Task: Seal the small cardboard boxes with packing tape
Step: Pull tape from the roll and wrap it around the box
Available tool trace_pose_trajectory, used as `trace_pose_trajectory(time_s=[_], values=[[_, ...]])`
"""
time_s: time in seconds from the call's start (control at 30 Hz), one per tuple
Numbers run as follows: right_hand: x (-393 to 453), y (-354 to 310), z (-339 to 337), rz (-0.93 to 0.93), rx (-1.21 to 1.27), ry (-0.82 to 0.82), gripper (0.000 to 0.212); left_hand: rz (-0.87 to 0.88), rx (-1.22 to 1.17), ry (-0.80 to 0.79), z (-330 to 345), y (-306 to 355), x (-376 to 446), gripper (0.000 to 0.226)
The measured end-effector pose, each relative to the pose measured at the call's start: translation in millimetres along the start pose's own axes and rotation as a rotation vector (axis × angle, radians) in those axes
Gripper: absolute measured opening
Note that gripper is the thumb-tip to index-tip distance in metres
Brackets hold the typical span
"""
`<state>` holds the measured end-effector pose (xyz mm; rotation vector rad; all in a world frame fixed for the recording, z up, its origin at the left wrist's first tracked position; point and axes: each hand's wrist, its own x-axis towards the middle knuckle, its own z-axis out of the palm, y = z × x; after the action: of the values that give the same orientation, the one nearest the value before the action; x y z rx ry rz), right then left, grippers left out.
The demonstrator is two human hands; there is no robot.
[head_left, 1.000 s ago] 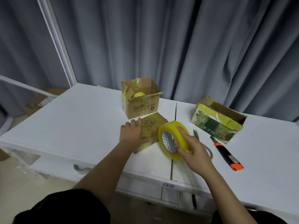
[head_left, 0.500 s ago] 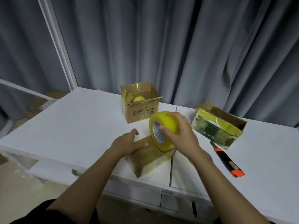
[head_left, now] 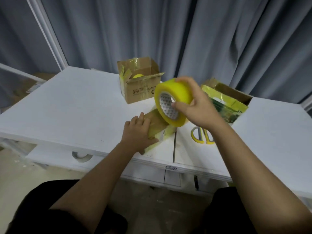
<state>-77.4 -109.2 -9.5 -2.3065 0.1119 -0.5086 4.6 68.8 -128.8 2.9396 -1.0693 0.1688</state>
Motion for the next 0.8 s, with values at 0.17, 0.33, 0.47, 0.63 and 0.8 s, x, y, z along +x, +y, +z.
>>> trace_pose_trajectory(time_s=[0.17,0.33,0.47,0.63,0.8], values=[[-45.1,19.8,-26.1,0.009,0.056,-0.035,0.053,-0.005,-0.035,-0.024,-1.4,3.3,2.7,0.087],[-87.7,62.5,-3.2,0.130,0.145,-0.111,0.056,-0.033,-0.129,-0.165,-13.3,1.1,6.9,0.085],[-91.9,66.2,3.6,0.126,0.114,-0.086,0.060,-0.016,-0.237,-0.197,-24.6,-2.7,10.0,0.085],[-65.9,48.7,-11.4,0.001,0.123,0.088,0.064,-0.089,-0.879,-0.432,-42.5,-23.4,17.2,0.048],[-23.1,26.9,7.8,-0.048,0.022,0.268,0.044,-0.205,-0.879,-0.361,-43.2,-33.0,21.9,0.051]])
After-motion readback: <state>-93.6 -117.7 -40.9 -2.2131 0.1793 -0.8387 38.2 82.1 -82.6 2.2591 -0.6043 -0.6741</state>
